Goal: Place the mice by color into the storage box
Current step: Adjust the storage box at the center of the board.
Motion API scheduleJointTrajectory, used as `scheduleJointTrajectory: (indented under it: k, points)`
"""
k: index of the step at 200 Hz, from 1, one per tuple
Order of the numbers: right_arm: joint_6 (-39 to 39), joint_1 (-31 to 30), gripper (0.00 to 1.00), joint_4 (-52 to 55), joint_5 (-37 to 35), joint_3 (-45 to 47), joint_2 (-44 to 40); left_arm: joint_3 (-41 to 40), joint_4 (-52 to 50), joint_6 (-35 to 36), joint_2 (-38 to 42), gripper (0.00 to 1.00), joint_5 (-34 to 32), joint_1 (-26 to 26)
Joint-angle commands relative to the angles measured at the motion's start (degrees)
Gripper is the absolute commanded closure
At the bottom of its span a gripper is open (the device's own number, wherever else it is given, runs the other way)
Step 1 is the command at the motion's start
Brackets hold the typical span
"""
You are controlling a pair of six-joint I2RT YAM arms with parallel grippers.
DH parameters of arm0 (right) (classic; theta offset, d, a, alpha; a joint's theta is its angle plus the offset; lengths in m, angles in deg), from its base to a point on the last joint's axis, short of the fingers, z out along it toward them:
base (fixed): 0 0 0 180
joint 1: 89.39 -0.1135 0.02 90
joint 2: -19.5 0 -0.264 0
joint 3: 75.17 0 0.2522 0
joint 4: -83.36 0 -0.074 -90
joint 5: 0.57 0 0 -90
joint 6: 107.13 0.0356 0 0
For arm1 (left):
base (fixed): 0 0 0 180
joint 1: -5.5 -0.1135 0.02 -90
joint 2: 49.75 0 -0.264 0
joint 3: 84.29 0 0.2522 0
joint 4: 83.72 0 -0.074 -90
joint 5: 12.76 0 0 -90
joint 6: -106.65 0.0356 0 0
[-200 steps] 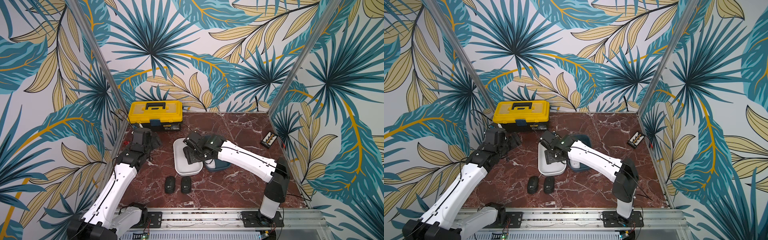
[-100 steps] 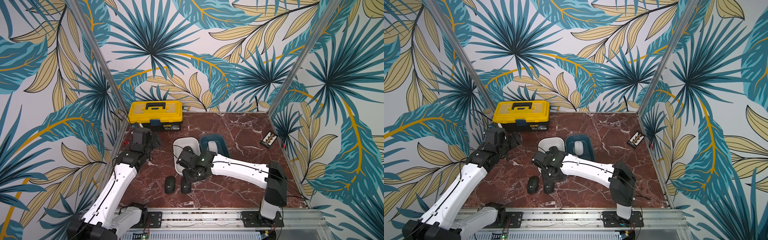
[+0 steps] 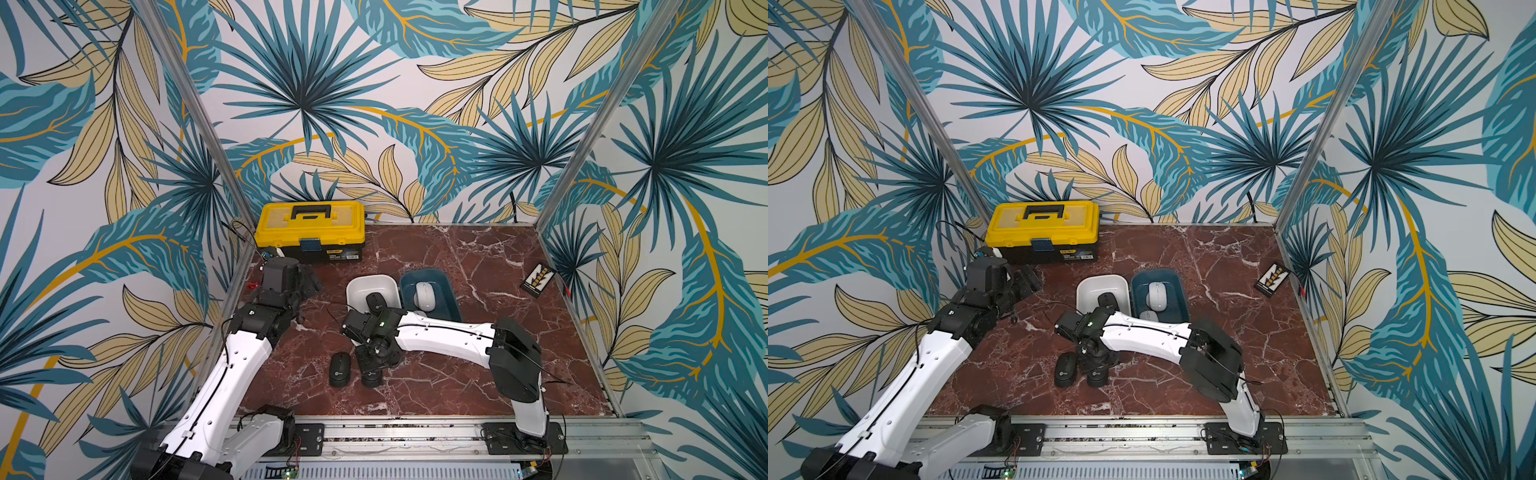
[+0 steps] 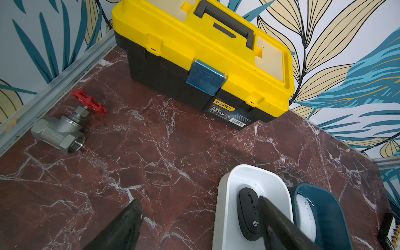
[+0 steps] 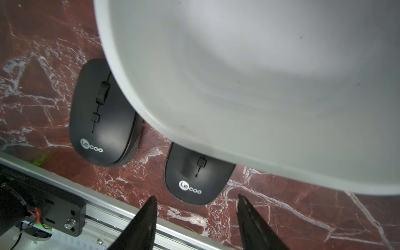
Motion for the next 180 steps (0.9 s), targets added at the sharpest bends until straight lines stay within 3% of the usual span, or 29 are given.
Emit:
scheduleJointTrajectory:
  k: [1, 133, 180]
  points:
    - [-1.1, 1.1, 0.4, -0.8, -1.3, -1.4, 1.2, -2.0, -0.1, -0.6, 1.2, 0.14, -0.2, -0.4]
    - [-2.8, 3.5, 0.4, -0.3, -3.1, -6.8, 5.8, -2.5, -0.2, -0.9, 0.8, 0.14, 0.4, -0.4]
    - [2.8, 3.2, 0.35, -3.2, -0.1, 1.8, -0.2, -2.8, 0.3, -0.8, 0.7, 0.14, 0.7, -0.4]
